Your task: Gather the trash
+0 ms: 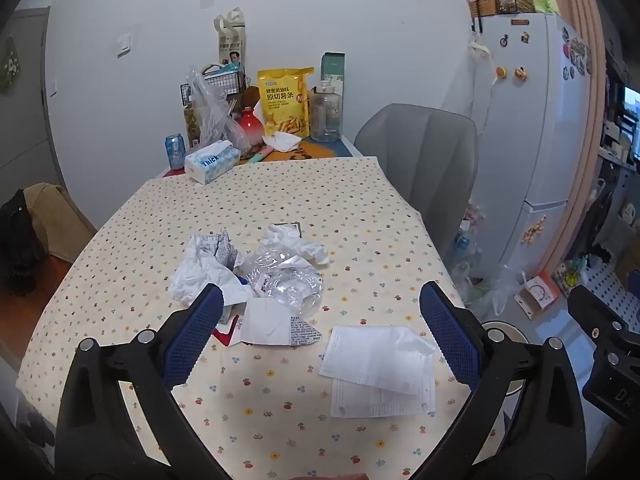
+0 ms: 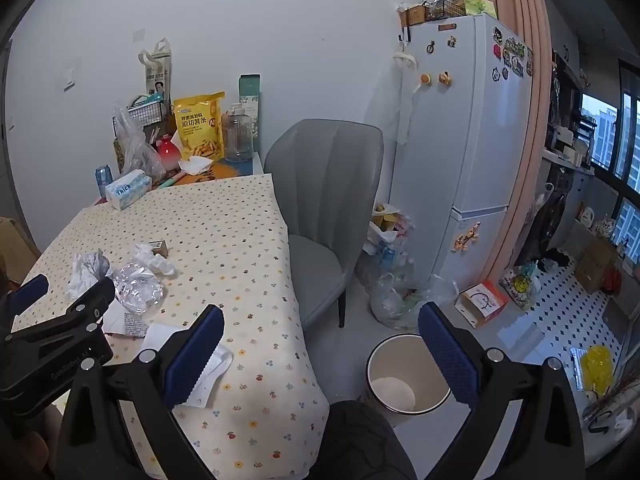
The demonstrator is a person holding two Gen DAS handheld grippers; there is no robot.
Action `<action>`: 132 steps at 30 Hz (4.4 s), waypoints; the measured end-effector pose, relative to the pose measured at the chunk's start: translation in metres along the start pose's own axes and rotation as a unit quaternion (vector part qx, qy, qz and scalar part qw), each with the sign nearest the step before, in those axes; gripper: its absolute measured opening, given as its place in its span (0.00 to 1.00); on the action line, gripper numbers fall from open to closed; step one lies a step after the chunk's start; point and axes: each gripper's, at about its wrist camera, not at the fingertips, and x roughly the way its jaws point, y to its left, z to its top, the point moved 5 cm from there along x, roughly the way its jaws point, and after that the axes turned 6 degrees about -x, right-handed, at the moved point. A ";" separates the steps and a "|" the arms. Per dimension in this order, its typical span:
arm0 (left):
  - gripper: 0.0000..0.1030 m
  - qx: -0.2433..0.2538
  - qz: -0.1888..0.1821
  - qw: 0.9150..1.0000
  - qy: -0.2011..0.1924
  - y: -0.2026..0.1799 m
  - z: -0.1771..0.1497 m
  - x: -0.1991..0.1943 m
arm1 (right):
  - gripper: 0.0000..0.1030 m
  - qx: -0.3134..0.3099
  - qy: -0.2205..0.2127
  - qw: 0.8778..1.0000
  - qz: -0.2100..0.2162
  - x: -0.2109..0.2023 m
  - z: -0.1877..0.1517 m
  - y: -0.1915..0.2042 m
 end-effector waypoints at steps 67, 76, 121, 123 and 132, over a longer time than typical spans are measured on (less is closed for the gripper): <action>0.95 -0.010 -0.004 1.000 -0.013 0.010 0.001 -0.012 | 0.93 0.000 -0.014 1.000 0.011 -0.010 0.002 0.010; 0.95 -0.012 -0.005 1.000 -0.015 0.009 0.001 -0.013 | 0.93 0.001 -0.014 1.000 0.010 -0.012 0.005 0.008; 0.75 -0.103 0.054 0.992 0.055 0.136 -0.031 0.064 | 0.86 -0.045 0.087 0.992 0.074 0.066 -0.038 0.116; 0.73 -0.104 0.055 0.991 0.057 0.138 -0.028 0.072 | 0.85 -0.043 0.094 0.992 0.074 0.073 -0.039 0.116; 0.68 -0.093 0.064 0.992 0.063 0.138 -0.013 0.101 | 0.82 -0.038 0.114 0.990 0.079 0.095 -0.034 0.121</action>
